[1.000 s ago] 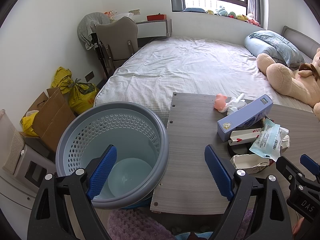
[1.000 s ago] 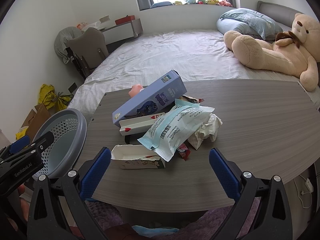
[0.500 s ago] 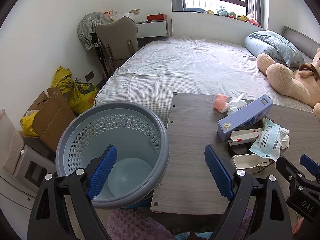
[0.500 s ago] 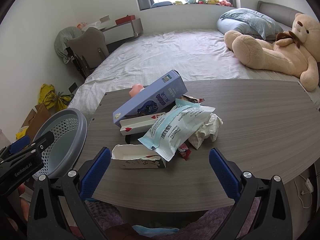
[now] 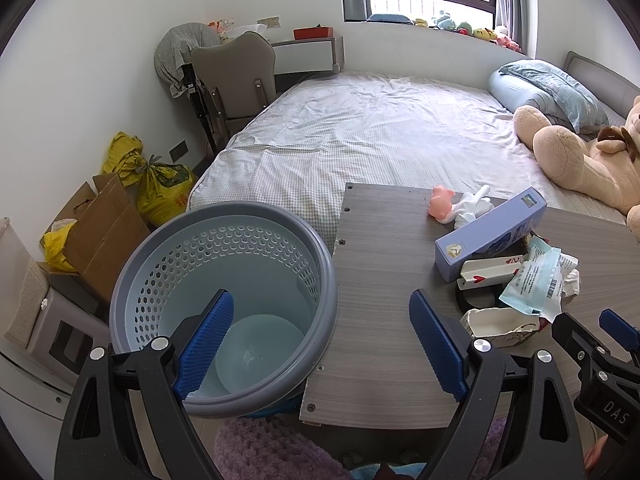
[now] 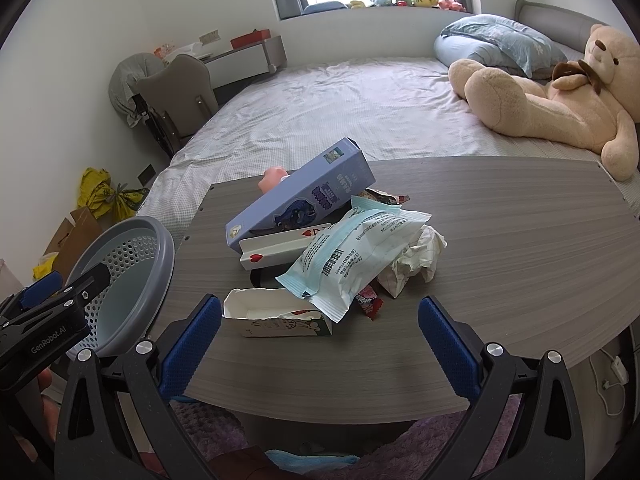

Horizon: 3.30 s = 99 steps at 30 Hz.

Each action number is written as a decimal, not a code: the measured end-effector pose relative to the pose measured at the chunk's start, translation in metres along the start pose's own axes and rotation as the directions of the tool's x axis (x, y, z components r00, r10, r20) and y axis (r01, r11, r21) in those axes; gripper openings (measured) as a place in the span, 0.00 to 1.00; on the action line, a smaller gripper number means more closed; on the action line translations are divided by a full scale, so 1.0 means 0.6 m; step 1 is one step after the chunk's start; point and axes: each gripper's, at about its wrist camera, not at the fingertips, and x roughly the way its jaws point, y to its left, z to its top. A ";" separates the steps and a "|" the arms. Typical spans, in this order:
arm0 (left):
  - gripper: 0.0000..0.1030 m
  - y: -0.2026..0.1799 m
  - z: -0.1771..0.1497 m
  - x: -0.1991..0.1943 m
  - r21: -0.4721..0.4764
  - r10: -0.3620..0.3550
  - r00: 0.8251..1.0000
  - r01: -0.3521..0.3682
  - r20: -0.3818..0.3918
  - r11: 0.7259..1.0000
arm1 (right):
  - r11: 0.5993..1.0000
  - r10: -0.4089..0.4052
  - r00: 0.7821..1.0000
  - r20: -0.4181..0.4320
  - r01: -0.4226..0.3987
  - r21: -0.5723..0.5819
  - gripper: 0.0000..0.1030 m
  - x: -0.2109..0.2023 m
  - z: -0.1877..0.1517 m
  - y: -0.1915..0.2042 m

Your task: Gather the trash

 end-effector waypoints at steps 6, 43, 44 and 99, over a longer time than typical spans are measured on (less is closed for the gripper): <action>0.83 -0.001 -0.004 0.006 0.002 -0.002 1.000 0.002 -0.009 1.000 | 1.000 0.004 1.000 -0.007 -0.004 0.004 0.94 0.001 -0.002 0.001; 0.83 -0.024 0.001 0.074 0.032 -0.037 0.997 0.039 -0.073 0.999 | 0.987 -0.158 0.984 -0.083 0.158 -0.007 0.94 0.116 0.045 -0.018; 0.83 -0.023 0.000 0.073 0.030 -0.040 0.997 0.042 -0.072 0.999 | 0.986 -0.168 0.982 -0.084 0.167 -0.014 0.93 0.117 0.045 -0.018; 0.83 -0.225 -0.063 0.088 0.212 -0.348 0.901 0.404 -0.259 0.890 | 0.987 -0.012 0.994 0.113 -0.006 0.160 0.46 -0.041 0.017 -0.184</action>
